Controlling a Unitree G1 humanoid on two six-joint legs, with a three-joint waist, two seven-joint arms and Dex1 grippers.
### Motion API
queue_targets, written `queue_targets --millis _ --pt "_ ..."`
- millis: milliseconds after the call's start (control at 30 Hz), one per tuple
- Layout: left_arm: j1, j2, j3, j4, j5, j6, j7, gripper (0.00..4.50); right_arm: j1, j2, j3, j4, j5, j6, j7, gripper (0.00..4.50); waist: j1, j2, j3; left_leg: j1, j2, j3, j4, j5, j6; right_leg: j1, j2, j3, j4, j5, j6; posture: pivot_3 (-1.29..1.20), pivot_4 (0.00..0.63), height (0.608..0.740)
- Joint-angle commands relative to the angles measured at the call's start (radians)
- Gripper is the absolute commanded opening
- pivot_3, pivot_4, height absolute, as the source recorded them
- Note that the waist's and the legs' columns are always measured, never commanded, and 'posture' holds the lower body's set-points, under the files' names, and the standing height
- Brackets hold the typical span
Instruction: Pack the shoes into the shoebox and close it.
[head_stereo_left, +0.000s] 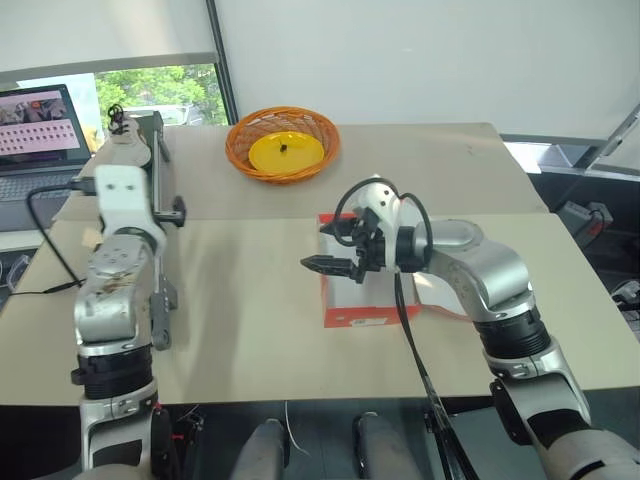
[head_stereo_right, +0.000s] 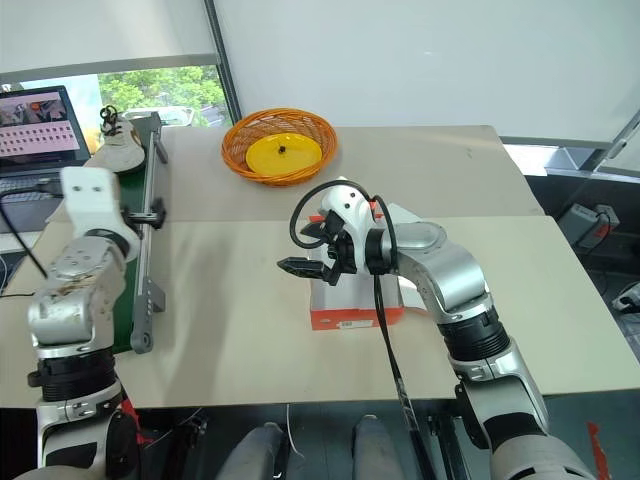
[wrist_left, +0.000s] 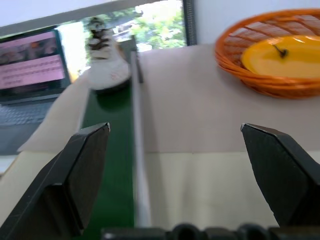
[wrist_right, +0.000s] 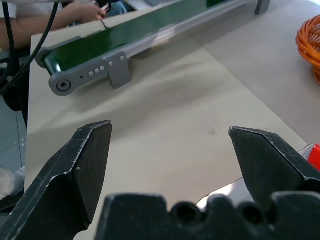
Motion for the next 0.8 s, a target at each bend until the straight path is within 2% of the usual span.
queue_targets --millis 33,133,267,600,800 --pt "0.039 0.015 0.108 0.001 -0.020 -0.035 0.019 4.50 -0.032 0.043 -0.061 0.006 0.052 -0.059 0.016 4.40 0.001 0.000 0.000 0.000 0.000 0.000 0.000 0.000 0.000 0.000 0.000 0.000 0.000 0.000 0.000 0.00 0.150 0.740" --pt "0.053 0.007 0.143 0.026 -0.048 -0.040 0.010 4.50 -0.045 0.085 -0.095 0.013 0.097 -0.044 0.011 4.40 0.005 0.000 0.000 0.000 0.000 0.000 0.000 0.000 0.000 0.000 0.000 0.000 0.001 0.000 0.000 0.00 0.150 0.740" --pt "0.059 0.031 0.120 0.094 -0.057 -0.098 -0.042 4.50 -0.057 0.106 -0.109 0.009 0.118 -0.038 0.005 4.40 0.013 0.000 0.000 0.000 0.000 -0.001 0.000 0.000 0.000 0.001 0.000 0.000 0.001 0.000 0.000 0.00 0.150 0.740" --pt "-0.095 0.092 0.090 0.356 -0.055 -0.156 -0.037 4.50 -0.041 0.092 -0.100 -0.006 0.106 -0.040 -0.026 4.40 0.004 -0.002 -0.001 0.000 0.000 -0.001 0.000 0.000 0.000 0.000 0.000 -0.001 0.001 0.000 -0.001 0.00 0.150 0.740" --pt "-0.150 0.116 0.073 0.439 -0.053 -0.187 -0.023 4.50 -0.022 0.083 -0.110 -0.030 0.114 -0.030 -0.052 4.40 0.004 -0.002 -0.001 0.000 0.000 -0.001 0.000 0.000 0.000 -0.001 0.000 -0.001 0.001 0.000 -0.001 0.00 0.150 0.740"
